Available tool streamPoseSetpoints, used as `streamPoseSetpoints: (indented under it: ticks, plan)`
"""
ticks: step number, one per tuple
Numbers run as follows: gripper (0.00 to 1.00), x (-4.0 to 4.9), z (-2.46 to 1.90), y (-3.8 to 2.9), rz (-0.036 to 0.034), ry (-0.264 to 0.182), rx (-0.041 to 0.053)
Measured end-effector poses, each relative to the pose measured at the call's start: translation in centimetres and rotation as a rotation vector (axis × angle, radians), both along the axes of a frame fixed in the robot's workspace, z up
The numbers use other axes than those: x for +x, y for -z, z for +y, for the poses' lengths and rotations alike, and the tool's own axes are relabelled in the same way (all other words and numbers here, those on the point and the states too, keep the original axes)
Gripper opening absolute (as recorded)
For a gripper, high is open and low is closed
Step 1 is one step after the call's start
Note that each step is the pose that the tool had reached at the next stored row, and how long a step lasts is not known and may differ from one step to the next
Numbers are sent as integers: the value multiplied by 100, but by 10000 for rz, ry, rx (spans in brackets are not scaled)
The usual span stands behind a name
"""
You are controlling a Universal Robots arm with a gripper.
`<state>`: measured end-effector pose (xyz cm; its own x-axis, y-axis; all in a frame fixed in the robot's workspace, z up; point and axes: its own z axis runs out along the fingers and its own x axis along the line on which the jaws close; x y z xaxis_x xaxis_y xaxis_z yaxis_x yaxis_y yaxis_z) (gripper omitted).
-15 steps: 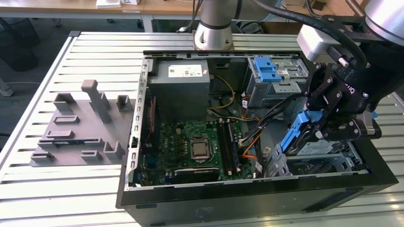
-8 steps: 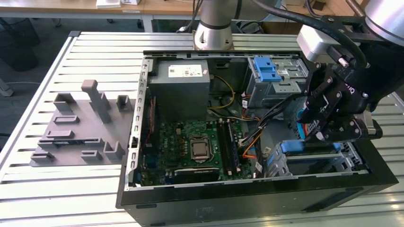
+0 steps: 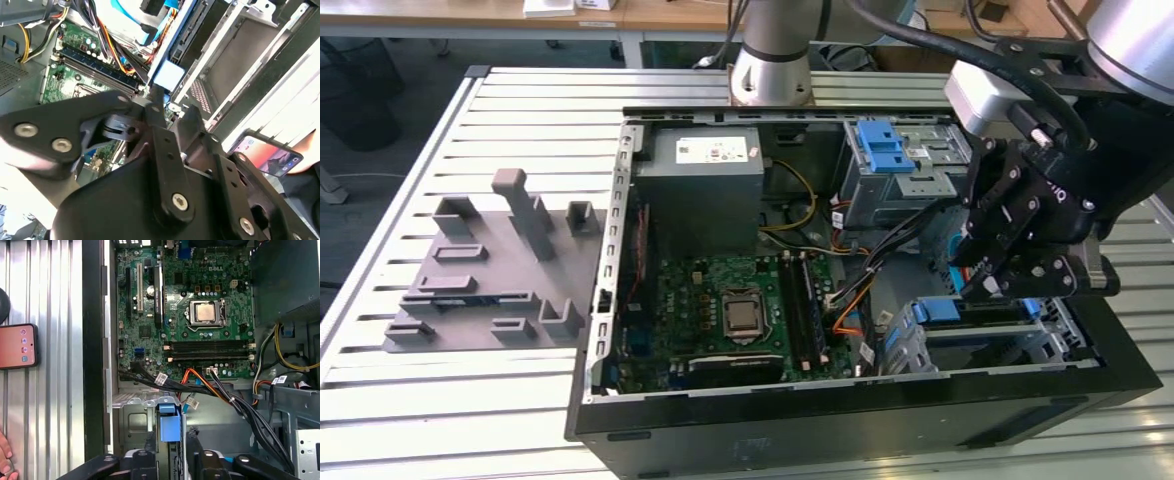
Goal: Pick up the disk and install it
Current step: 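Insert the disk into the insertion slot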
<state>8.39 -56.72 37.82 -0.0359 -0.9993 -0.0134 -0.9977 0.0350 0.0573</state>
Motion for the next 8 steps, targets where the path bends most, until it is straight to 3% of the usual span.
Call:
streamPoseSetpoints:
  ticks: [8]
  plan:
    - [11, 0, 0, 24, -31, 0, -2]
